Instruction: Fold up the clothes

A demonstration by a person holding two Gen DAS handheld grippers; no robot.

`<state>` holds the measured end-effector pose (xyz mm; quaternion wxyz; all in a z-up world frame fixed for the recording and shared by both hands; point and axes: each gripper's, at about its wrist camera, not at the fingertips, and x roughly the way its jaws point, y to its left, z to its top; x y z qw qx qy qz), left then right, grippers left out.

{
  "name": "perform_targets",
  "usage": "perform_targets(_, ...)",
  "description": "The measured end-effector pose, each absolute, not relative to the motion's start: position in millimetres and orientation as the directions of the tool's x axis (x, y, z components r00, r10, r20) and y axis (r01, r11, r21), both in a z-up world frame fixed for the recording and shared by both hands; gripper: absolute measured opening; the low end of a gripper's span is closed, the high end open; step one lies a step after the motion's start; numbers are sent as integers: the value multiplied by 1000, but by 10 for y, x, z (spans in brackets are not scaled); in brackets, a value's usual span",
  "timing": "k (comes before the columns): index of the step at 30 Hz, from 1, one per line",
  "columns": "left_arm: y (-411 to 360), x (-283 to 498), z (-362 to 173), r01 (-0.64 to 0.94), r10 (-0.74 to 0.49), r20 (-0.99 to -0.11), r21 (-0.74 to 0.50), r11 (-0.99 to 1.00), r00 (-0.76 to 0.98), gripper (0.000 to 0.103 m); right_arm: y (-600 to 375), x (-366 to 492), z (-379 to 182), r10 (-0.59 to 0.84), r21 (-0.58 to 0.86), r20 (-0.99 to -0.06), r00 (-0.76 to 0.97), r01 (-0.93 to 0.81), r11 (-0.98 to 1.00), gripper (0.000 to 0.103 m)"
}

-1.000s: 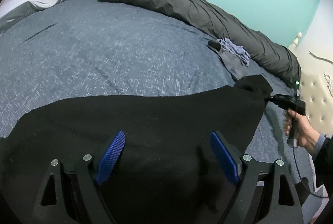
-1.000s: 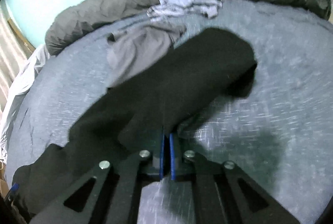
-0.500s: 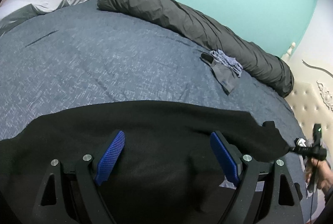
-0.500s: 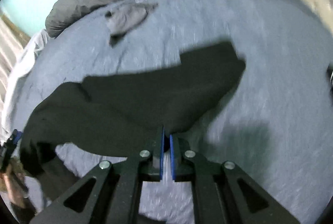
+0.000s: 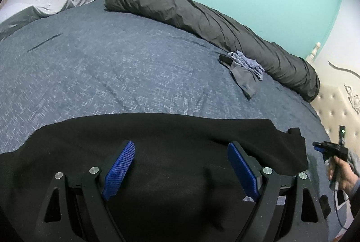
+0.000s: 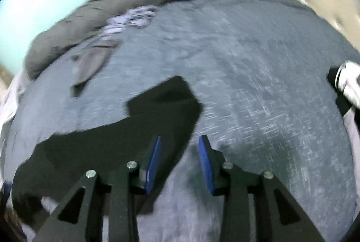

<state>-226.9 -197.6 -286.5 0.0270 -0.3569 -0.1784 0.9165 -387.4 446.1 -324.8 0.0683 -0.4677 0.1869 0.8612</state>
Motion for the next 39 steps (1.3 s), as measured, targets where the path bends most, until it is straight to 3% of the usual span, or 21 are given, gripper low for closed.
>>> perform_targets(2,-1961,-2284,-2886,78,175,-648,-341,-937,-741,88,4570,-3995,-3375,-55,288,-833,-551,-345,-893,48)
perform_targets(7,-1905,-2338,-2924,72,173,-659,-326,-943,-732,88,4605,-4146,-3516,-112,358,-810,-575,-334,-872,47)
perform_targets(9,-1883,-2350,-2922,69,173,-659,-324,-944,-732,88,4566,-4106,-3465,-110,342,-810,-577,-311,-887,21)
perform_targets(11,-1861,-2356,-2919,65,175,-660,-322,-944,-731,88,4527,-4067,-3414,-107,326,-809,-578,-288,-901,11)
perform_targets(14,-1834,-2347,-2904,58,181,-659,-323,-945,-730,88,4483,-3991,-3287,-97,295,-808,-581,-257,-920,9)
perform_targets(17,-1815,-2319,-2868,52,184,-652,-326,-944,-735,88,4445,-3860,-2981,-58,227,-822,-566,-233,-946,8)
perform_targets(34,-1846,-2274,-2801,36,202,-636,-341,-939,-745,88,4196,-3976,-2923,43,25,-913,-407,-162,-987,10)
perform_targets(37,-1835,-2301,-2843,41,201,-647,-339,-940,-736,89,4400,-3890,-2902,72,8,-912,-405,-192,-981,20)
perform_targets(39,-1826,-2307,-2851,40,207,-648,-345,-938,-733,89,4671,-3774,-2882,96,6,-904,-417,-238,-971,33)
